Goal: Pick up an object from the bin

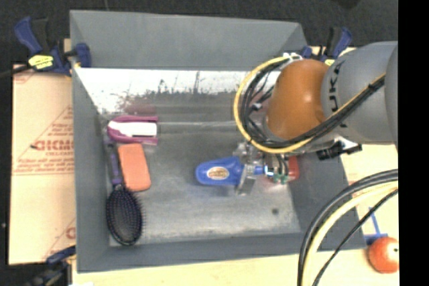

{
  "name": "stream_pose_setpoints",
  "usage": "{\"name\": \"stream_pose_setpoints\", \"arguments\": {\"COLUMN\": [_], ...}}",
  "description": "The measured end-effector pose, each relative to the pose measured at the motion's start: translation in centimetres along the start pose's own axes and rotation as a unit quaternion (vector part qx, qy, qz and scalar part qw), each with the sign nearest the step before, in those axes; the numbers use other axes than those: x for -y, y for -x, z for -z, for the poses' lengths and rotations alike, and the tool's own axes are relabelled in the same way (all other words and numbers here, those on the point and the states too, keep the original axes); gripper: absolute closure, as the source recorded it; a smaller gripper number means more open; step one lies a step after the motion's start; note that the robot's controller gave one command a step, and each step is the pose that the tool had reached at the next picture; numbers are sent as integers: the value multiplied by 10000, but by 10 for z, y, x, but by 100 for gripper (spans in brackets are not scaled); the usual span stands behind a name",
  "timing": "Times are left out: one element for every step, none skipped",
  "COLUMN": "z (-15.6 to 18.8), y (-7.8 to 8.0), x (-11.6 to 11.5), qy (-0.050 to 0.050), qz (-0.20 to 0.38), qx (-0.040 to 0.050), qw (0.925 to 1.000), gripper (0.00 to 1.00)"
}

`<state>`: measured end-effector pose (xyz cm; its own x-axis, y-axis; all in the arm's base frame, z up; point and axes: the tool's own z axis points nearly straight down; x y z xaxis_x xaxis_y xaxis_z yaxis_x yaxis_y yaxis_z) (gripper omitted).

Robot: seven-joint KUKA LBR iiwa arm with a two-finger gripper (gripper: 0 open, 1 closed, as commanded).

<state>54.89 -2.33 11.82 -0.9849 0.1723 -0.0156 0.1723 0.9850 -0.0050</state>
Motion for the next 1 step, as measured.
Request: {"name": "stream_pose_setpoints", "arguments": {"z": [10], "y": [-2], "x": [-4], "qy": [-5], "qz": [18], "qx": [-75], "qw": [10000], "gripper": [100]}}
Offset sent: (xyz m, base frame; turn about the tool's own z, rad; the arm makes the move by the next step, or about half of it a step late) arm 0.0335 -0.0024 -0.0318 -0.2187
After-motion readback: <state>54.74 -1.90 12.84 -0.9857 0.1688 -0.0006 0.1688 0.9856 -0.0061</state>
